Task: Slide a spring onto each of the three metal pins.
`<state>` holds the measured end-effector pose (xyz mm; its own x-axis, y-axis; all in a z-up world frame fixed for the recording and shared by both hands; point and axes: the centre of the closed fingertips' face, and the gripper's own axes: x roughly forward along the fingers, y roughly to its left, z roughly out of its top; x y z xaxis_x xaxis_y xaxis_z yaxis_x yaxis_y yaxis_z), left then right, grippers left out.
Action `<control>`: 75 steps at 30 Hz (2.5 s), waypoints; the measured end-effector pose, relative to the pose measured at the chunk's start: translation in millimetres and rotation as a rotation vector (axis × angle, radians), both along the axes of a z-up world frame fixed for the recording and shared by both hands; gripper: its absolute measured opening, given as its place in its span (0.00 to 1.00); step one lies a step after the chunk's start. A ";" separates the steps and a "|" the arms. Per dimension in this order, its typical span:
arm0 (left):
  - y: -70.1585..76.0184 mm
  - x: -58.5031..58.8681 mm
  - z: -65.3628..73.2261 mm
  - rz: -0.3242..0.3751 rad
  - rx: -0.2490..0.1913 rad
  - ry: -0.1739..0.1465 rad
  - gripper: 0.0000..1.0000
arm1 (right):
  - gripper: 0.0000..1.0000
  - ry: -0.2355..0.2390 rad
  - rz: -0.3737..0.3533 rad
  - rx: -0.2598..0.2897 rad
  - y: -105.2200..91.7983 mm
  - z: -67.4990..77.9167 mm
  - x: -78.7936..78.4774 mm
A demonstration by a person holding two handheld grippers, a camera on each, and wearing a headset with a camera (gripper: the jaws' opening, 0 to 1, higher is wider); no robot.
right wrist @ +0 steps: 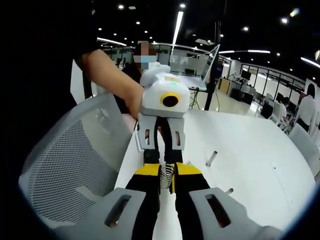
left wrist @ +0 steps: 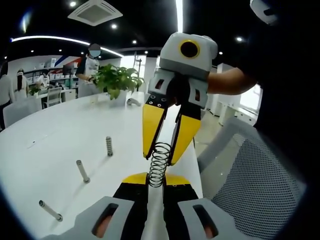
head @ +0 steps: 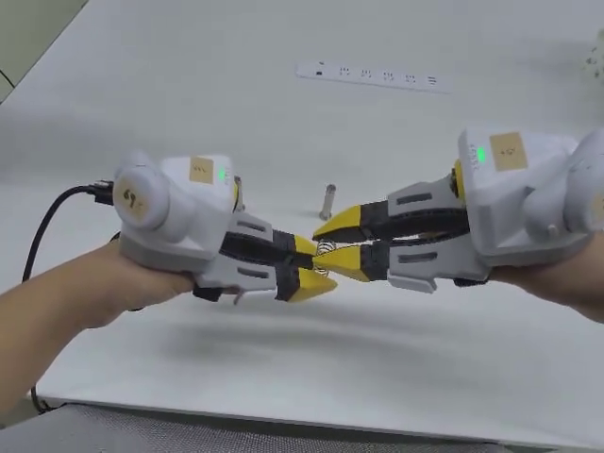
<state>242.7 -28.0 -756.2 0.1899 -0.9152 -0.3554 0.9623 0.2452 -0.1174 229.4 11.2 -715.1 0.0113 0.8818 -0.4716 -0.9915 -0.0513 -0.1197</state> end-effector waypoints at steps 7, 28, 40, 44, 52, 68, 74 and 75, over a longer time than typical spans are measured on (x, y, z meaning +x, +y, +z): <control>0.7 1.2 2.3 0.013 -0.012 0.002 0.02 | 0.07 -0.010 0.002 -0.002 0.0 2.6 1.4; 0.5 1.3 2.4 0.039 -0.014 0.004 0.10 | 0.07 -0.035 0.008 -0.036 1.1 2.3 2.2; 10.7 9.4 4.6 0.078 -0.016 -0.008 0.20 | 0.07 -0.053 -0.014 -0.034 -0.8 5.9 9.4; 14.3 11.3 5.2 0.087 -0.014 -0.016 0.23 | 0.07 -0.061 -0.021 -0.031 -1.4 8.2 12.5; 28.3 12.2 5.0 0.107 -0.008 -0.016 0.33 | 0.07 -0.064 -0.031 -0.034 -4.5 7.2 17.1; 75.1 22.5 4.0 0.267 0.002 -0.034 0.63 | 0.07 -0.072 -0.054 -0.044 -8.3 1.9 20.8; 94.7 21.6 1.1 0.338 0.005 -0.029 0.74 | 0.07 -0.081 -0.075 -0.047 -10.3 0.7 25.3; 98.3 21.5 2.4 0.353 0.001 -0.035 0.76 | 0.07 -0.082 -0.079 -0.047 -10.5 0.5 26.4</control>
<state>264.3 70.3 -753.9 0.5066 -0.7906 -0.3440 0.8215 0.5637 -0.0858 255.8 0.7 -714.7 0.1200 0.8537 -0.5067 -0.9796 0.0189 -0.2000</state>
